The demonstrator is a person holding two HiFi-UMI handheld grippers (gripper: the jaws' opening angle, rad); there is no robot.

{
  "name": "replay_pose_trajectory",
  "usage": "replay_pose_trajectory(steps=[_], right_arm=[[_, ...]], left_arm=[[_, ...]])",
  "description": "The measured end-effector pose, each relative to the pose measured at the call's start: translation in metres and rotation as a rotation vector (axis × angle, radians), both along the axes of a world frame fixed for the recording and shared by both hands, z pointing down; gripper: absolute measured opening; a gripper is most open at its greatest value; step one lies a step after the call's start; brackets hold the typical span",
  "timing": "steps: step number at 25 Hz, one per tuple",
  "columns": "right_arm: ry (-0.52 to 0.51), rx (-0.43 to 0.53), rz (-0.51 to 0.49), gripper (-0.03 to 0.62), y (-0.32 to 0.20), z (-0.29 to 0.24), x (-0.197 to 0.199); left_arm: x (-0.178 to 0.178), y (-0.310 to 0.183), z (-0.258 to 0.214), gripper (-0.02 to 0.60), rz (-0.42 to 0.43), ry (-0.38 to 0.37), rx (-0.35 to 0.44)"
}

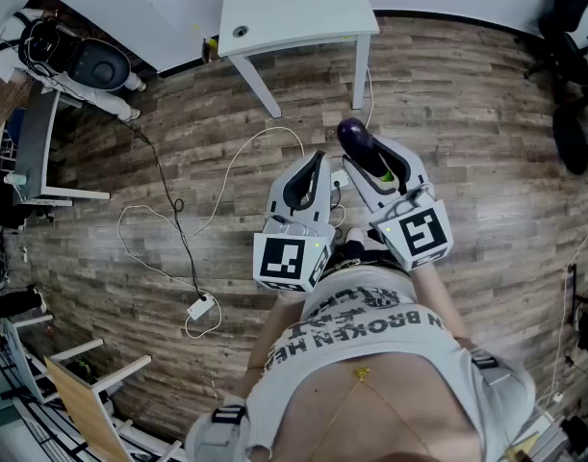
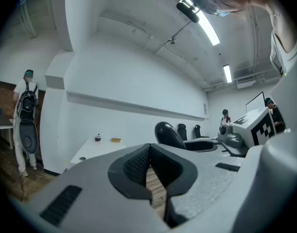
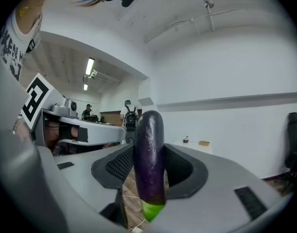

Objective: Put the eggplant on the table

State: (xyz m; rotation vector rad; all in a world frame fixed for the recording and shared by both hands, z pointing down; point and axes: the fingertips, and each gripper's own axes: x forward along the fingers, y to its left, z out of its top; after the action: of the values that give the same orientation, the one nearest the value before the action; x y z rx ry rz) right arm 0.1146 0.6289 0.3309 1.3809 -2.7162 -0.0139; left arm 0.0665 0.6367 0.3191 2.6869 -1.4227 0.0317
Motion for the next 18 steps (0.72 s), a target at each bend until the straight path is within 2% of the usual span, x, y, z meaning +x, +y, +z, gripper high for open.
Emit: replay_pose_trajectory(steps=[9,18], right_arm=[[-0.027,-0.023,-0.01,0.192,0.005,0.006,0.012],[0.006,-0.055,-0.009,0.192,-0.017,0.016,0.009]], left_arm=[[0.001,0.009,0.006,-0.002,-0.023,0.01,-0.02],[-0.024,-0.003,0.019,-0.002,-0.088,0.027,-0.06]])
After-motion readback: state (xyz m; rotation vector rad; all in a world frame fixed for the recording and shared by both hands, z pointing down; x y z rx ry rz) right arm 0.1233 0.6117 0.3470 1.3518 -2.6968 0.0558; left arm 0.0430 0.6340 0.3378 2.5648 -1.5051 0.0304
